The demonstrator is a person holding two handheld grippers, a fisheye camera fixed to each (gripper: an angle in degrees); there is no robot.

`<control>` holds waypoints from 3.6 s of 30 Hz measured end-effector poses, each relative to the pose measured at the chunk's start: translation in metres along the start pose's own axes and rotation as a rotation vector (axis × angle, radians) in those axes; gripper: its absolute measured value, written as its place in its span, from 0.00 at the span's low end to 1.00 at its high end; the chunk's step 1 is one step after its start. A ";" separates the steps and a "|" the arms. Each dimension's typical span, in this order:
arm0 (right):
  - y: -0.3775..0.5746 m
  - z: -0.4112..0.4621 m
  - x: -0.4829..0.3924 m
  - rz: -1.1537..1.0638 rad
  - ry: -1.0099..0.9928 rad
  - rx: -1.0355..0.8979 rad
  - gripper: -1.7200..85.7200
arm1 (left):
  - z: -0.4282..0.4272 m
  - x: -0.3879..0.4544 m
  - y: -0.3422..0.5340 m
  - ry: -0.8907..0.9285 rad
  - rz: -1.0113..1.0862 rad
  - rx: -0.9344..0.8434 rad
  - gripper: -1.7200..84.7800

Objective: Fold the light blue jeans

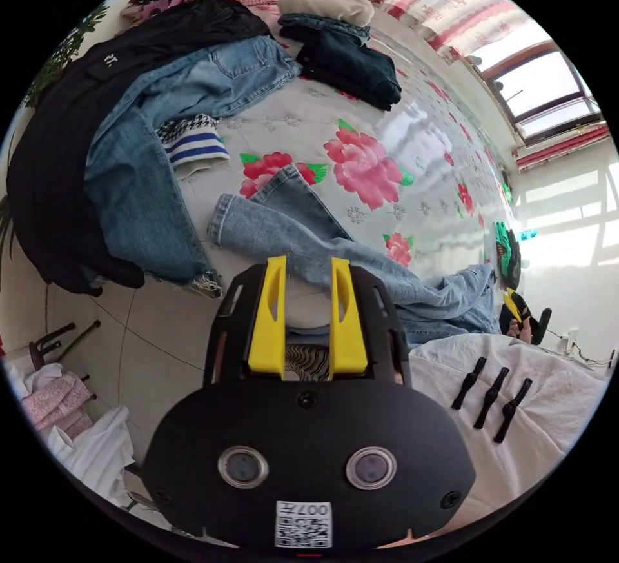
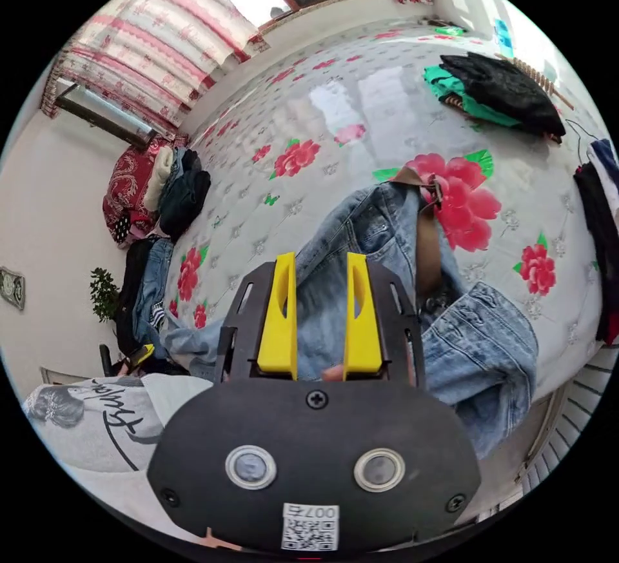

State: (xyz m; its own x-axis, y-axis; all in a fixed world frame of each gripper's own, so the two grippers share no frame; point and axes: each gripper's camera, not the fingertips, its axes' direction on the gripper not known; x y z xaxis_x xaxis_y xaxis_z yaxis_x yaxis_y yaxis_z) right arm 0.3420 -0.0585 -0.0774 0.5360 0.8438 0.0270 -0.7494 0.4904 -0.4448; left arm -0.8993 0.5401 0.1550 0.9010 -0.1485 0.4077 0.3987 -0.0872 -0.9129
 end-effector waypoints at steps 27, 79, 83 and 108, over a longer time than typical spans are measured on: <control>0.002 -0.071 -0.018 0.039 -0.033 0.436 0.02 | -0.073 0.038 -0.062 0.375 -0.045 0.482 0.08; -0.116 0.097 -0.034 -0.082 0.326 -0.129 0.09 | 0.199 0.311 -0.148 -0.529 0.500 -0.045 0.01; -0.126 0.151 -0.059 -0.217 0.430 -0.192 0.10 | 0.214 0.315 -0.158 -0.516 0.461 -0.095 0.01; -0.151 0.114 -0.130 -0.487 0.113 -0.064 0.07 | 0.242 0.367 -0.145 -0.371 0.511 -0.137 0.01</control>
State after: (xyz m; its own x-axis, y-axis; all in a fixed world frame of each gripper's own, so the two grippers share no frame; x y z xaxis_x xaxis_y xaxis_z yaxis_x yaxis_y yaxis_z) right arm 0.3413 -0.2171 0.0886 0.8591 0.4894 0.1496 -0.3780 0.8040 -0.4590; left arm -0.5846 0.7369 0.4323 0.9805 0.1438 -0.1341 -0.0996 -0.2246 -0.9693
